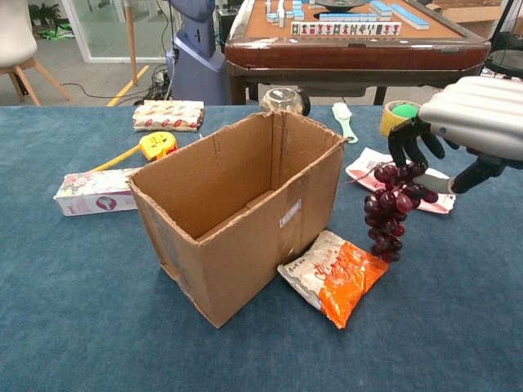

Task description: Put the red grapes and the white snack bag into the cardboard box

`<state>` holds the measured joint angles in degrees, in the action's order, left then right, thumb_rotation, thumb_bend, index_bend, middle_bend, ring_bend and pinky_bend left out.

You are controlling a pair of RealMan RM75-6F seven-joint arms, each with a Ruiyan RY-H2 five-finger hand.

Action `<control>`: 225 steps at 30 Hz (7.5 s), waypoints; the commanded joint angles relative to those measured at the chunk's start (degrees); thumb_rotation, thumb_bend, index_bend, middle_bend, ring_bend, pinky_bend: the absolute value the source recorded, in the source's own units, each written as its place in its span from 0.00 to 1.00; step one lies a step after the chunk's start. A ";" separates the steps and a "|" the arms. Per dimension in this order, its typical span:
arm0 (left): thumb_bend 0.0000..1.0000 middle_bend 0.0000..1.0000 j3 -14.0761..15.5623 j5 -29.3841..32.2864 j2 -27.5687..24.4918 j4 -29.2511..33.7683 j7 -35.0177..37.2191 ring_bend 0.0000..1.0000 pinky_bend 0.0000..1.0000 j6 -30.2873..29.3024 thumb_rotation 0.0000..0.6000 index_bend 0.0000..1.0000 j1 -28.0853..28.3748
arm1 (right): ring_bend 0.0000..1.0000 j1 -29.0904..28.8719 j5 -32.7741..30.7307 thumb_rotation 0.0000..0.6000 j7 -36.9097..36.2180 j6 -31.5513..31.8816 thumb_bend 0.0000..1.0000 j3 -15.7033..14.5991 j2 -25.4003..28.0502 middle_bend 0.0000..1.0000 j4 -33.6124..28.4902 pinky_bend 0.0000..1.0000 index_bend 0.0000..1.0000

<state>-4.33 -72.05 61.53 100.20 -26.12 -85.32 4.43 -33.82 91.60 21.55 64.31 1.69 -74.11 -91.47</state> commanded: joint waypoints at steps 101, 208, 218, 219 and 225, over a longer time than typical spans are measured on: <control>0.06 0.29 -0.02 -0.74 -1.67 1.56 2.00 0.22 0.36 -0.69 1.00 0.42 -0.05 | 0.00 -7.10 -56.59 1.00 8.92 -7.06 0.00 15.59 -17.75 0.03 15.04 0.10 0.10; 0.06 0.30 0.48 -1.50 -1.47 1.84 1.72 0.22 0.36 -0.53 1.00 0.42 -0.14 | 0.35 -13.21 11.54 1.00 10.50 3.31 0.00 4.45 -10.10 0.34 7.34 0.48 0.38; 0.06 0.30 0.52 -1.73 -1.52 2.07 1.56 0.22 0.36 -0.65 1.00 0.42 -0.16 | 0.23 -12.28 9.66 1.00 11.74 3.42 0.00 5.40 -9.92 0.20 6.04 0.42 0.16; 0.06 0.30 0.54 -1.75 -1.52 2.07 1.57 0.22 0.36 -0.68 1.00 0.42 -0.18 | 0.23 -12.11 9.62 1.00 11.71 3.69 0.00 5.46 -9.79 0.20 5.81 0.42 0.16; 0.06 0.30 0.60 -1.75 -1.60 2.10 1.51 0.22 0.36 -0.47 1.00 0.42 -0.12 | 0.23 -9.96 8.80 1.00 11.34 6.55 0.00 5.94 -7.73 0.20 3.66 0.40 0.16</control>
<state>-3.73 -73.80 59.94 102.30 -24.61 -85.79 4.30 -44.27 100.72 32.85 70.37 7.45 -82.33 -87.31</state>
